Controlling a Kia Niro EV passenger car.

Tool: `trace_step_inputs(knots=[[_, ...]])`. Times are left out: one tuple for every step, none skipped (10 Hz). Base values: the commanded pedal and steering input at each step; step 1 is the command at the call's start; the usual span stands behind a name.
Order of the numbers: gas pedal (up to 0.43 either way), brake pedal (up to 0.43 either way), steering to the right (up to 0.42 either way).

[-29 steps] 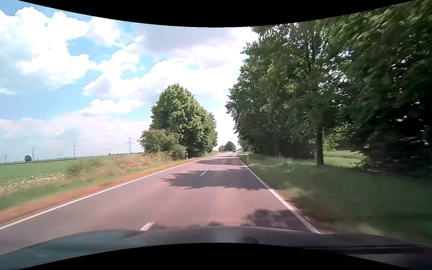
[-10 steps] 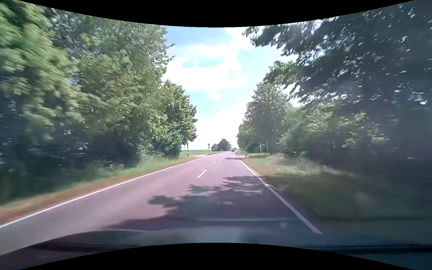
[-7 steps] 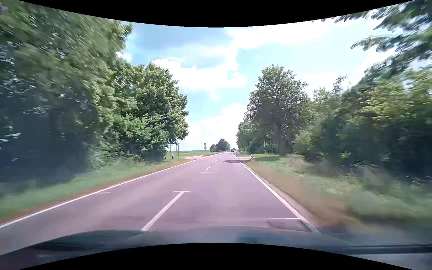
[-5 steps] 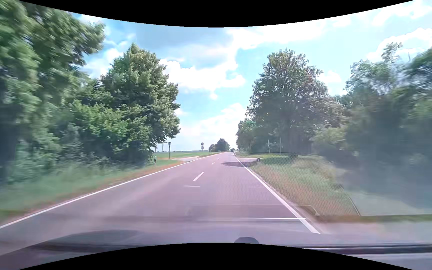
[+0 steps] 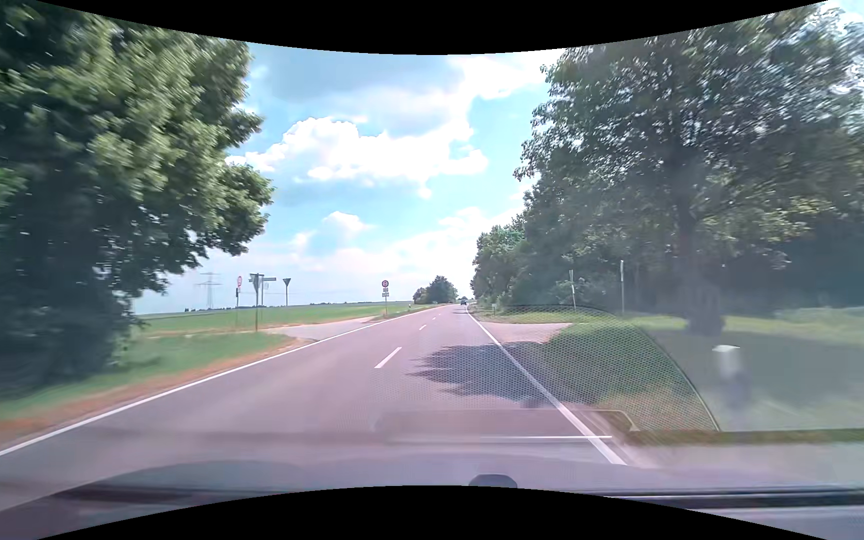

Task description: Follow the waypoints while adhering to traffic rules and regulations

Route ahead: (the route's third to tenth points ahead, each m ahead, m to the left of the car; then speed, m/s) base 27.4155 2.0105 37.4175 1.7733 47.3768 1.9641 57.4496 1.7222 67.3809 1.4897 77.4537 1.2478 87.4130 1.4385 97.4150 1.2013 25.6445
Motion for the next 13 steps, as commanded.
trace_step_inputs(knots=[[0.220,0.000,0.000],[0.220,0.000,-0.001],[0.228,0.000,-0.002],[0.240,0.000,-0.002],[0.240,0.000,-0.002],[0.240,0.000,-0.001],[0.240,0.000,-0.001],[0.240,0.000,-0.001],[0.240,0.000,-0.001],[0.240,0.000,-0.001],[0.240,0.000,0.000],[0.240,0.000,0.000],[0.240,0.000,0.000]])
